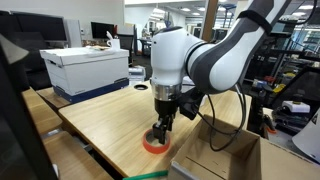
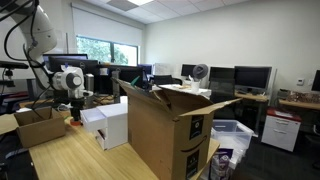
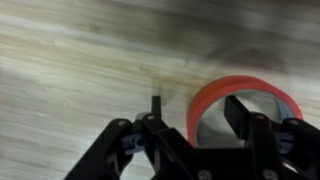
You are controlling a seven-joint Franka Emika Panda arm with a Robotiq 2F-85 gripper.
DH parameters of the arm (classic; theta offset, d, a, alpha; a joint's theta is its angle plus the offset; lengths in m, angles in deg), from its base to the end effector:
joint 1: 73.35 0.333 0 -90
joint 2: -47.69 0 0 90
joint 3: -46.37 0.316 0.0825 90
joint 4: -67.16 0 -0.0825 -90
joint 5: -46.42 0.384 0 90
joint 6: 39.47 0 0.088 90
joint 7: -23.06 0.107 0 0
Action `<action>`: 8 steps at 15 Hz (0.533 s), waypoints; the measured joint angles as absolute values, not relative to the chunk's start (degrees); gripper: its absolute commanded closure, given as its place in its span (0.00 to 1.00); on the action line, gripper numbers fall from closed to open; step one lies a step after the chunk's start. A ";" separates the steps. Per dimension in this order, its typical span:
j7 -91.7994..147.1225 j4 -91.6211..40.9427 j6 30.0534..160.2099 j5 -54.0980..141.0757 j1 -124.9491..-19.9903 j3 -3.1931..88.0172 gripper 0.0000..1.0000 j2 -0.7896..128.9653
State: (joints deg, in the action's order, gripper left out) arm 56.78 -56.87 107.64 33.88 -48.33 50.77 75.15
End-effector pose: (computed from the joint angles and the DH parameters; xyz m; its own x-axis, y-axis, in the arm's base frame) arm 0.4805 0.2762 0.1646 0.9942 0.1043 -0.0266 0.1065 -0.9892 0.1011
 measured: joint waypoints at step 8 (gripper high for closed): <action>56.83 -56.80 108.51 33.88 -47.70 51.53 0.99 74.89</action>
State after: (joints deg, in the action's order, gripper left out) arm 56.83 -56.80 108.51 33.88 -47.70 51.53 74.89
